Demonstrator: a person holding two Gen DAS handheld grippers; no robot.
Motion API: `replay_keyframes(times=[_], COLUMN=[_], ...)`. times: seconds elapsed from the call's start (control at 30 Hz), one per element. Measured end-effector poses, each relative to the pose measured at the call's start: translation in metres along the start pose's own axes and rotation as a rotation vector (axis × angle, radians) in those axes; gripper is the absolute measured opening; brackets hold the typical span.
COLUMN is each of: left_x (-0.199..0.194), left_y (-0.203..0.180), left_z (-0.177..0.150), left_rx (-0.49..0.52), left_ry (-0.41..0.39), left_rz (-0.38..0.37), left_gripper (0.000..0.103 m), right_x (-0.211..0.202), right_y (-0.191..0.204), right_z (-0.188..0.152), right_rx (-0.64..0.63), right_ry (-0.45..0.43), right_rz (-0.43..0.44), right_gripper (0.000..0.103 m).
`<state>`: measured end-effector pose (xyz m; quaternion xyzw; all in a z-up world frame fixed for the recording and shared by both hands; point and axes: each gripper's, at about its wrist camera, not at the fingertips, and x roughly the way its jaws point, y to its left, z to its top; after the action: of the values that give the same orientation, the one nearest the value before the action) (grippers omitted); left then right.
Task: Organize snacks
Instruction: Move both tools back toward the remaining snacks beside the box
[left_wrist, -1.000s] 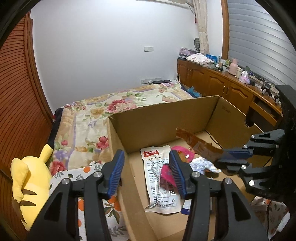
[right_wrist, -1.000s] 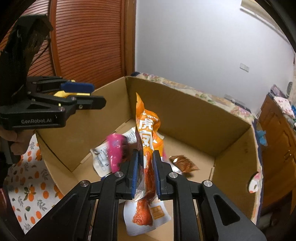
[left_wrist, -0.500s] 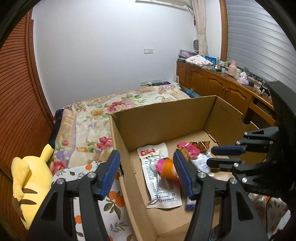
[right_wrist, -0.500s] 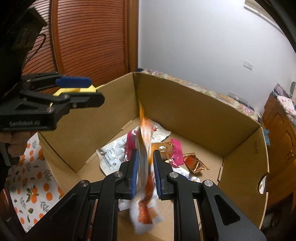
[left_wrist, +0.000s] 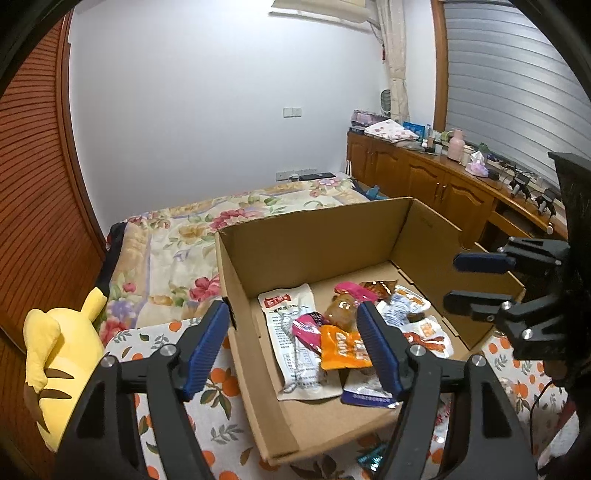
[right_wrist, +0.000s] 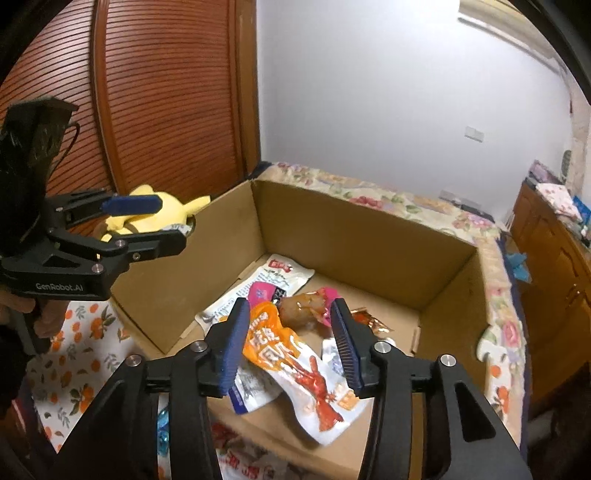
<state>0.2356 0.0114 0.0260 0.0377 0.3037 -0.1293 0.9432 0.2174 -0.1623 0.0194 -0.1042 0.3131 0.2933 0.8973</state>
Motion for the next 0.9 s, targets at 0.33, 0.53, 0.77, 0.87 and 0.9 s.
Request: replay_keyframes(times=[0.33, 0.53, 0.77, 0.87, 0.9], left_x=[-0.043, -0.059, -0.053, -0.046, -0.044], left_y=[-0.024, -0.040, -0.057, -0.063, -0.065], left_z=[-0.022, -0.049, -0.083, -0.096, -0.099], left_rx=[0.004, 0.005, 0.003, 0.000, -0.002], left_ry=[-0.024, -0.011, 0.053, 0.081, 0.088], left_rz=[-0.032, -0.055, -0.066, -0.068, -0.069], left_gripper=[0.076, 0.078, 0.078, 0.078, 0.078], right_x=[-0.057, -0.081, -0.087, -0.085, -0.083], right_y=[0.005, 0.007, 0.013, 0.016, 0.018], right_z=[-0.029, -0.061, -0.102, -0.115, -0.120], right_rx=[0.030, 0.043, 0.055, 0.058, 0.060], right_ry=[-0.044, -0.029, 0.025, 0.046, 0.054], right_rz=[-0.051, -0.054, -0.042, -0.031, -0.027], right_gripper=[0.057, 0.058, 0.058, 0.058, 0.058])
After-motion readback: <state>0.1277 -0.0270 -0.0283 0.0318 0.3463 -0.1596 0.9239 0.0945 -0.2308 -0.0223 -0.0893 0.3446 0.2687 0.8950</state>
